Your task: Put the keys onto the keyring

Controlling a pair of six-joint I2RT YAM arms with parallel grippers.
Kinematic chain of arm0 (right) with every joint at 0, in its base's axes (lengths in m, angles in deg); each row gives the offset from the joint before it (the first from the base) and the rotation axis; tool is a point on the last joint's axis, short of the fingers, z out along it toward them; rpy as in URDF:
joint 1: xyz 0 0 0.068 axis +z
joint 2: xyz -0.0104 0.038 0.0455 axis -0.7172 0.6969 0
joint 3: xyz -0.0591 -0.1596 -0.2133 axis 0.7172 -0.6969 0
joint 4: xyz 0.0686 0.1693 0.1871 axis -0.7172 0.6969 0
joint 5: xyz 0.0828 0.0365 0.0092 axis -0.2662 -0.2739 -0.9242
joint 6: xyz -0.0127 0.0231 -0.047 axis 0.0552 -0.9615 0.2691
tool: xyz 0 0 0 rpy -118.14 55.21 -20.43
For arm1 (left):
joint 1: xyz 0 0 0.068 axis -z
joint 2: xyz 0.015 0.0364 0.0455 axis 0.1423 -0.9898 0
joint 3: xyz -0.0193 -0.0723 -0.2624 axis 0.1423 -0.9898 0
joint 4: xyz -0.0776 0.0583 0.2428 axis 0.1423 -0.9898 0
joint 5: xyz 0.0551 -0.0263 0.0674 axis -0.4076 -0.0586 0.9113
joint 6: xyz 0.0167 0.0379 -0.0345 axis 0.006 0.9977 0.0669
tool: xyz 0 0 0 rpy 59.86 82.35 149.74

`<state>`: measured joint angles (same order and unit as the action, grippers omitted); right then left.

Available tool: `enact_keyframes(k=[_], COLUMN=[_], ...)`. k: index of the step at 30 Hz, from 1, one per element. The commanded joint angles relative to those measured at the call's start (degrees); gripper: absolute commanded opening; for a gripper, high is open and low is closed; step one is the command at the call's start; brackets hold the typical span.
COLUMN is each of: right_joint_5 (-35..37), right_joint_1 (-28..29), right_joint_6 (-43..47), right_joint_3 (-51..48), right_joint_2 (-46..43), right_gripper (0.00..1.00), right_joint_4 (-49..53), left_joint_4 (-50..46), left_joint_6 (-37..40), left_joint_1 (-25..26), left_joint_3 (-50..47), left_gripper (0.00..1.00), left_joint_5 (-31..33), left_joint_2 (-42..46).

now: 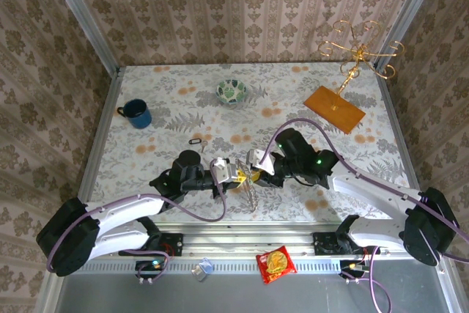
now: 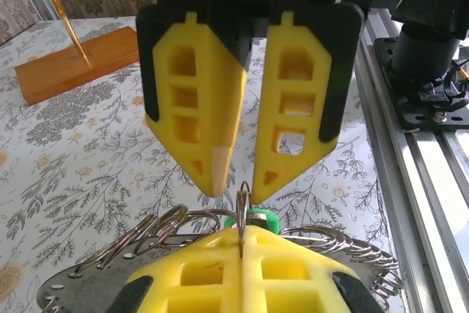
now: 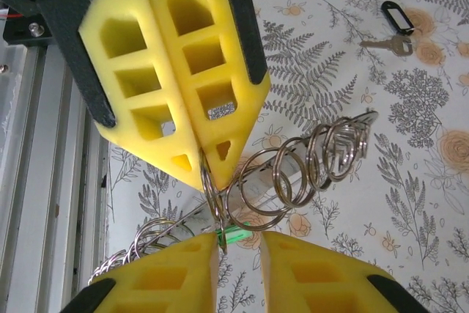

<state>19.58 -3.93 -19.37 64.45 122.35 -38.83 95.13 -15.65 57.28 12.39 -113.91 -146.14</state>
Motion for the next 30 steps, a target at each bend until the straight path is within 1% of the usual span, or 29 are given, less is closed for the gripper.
enact_keyframes(k=[1,3,6,12,15,17,19,23,25,27,30], right_joint_5=[-1.9,-1.7,-0.9,-0.8,-1.5,-1.5,-1.3,-0.7,-0.8,-1.5,-3.1], right_joint_1=[0.0,0.0,0.0,0.0,0.1,0.0,0.0,-0.5,-0.7,-0.7,-0.7], right_joint_6=[-0.2,-0.2,0.2,1.2,0.8,0.5,0.2,-0.7,-0.9,-0.8,-1.0], right_joint_3=[0.3,0.0,-0.2,1.6,2.2,2.2,1.9,0.0,-0.9,-1.9,-2.9], right_joint_2=[0.1,-0.1,0.3,4.5,5.4,5.2,4.7,1.9,0.2,-1.4,-2.5], right_gripper=[0.17,0.10,0.06,0.01,0.01,0.03,0.06,0.20,0.25,0.27,0.27], right_joint_4=[-1.0,-0.7,-0.5,0.7,0.2,-0.2,-0.5,-2.0,-2.4,-2.8,-3.7], left_joint_4=[2.9,2.9,3.2,4.3,4.3,4.5,4.6,4.7,5.0,5.6,6.8], left_joint_6=[-1.0,-1.0,-1.0,-1.1,-1.0,-1.1,-1.2,-1.2,-1.3,-1.5,-2.0], left_joint_1=[0.1,0.0,0.0,0.0,0.1,0.1,0.1,0.1,0.1,0.1,0.1], left_joint_3=[-0.5,-0.6,-0.5,-0.5,-0.5,-0.6,-0.8,-1.2,-1.4,-1.6,-2.0], left_gripper=[0.00,0.00,0.00,0.00,0.00,0.00,0.00,0.00,0.00,0.00,0.00], left_joint_5=[-1.1,-1.1,-1.4,-1.7,-1.8,-1.8,-1.8,-1.8,-1.8,-1.7,-1.6], left_joint_2=[0.7,0.8,0.7,0.4,0.3,0.2,0.1,0.1,0.1,0.1,-0.1])
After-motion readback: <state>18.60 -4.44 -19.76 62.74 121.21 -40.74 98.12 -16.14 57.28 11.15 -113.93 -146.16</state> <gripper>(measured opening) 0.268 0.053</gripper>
